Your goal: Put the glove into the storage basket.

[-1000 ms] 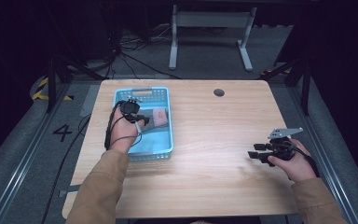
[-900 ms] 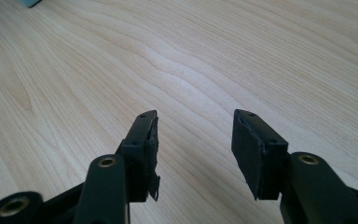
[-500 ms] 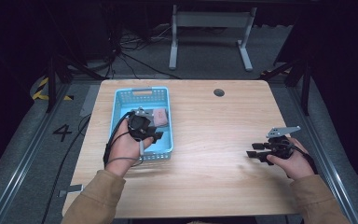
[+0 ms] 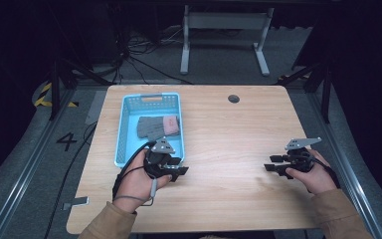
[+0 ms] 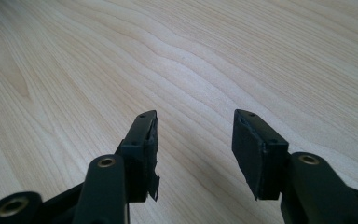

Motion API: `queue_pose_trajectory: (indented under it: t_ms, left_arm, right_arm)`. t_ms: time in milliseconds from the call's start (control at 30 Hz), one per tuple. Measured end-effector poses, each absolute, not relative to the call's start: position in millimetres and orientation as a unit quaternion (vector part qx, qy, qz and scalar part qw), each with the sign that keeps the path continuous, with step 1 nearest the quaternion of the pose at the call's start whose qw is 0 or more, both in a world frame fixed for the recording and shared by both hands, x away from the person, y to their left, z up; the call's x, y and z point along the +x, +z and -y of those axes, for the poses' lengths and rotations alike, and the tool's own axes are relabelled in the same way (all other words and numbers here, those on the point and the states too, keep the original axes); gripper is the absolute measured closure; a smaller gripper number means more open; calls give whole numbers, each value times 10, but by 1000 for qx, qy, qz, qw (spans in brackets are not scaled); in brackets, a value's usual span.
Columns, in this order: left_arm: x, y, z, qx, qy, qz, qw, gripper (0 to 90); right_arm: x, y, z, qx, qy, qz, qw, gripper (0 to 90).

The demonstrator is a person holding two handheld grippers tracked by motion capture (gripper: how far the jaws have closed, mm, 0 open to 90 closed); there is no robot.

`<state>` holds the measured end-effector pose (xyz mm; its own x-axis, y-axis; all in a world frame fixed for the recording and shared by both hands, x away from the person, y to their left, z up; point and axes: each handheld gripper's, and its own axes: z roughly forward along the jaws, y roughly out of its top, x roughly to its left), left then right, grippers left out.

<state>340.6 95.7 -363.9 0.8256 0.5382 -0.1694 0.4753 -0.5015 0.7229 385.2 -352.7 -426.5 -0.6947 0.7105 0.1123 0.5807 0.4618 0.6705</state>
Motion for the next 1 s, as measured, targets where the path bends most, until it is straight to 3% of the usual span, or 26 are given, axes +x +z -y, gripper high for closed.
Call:
queue_pose_trajectory:
  t_ms: [133,533,1000]
  left_arm:
    - [3330,-3731,-1010,855,27,-294,426,567]
    - [3176,-4179,-1152,874,-2,-288,392,480]
    - [3107,-4496,-1197,868,48,-277,409,466]
  right_arm:
    - [3848,-4281,3525,379,352,-851,91,515]
    - [3835,-4308,3491,371,350,-855,88,512]
    - [3813,-4396,3461,363,344,-862,85,512]
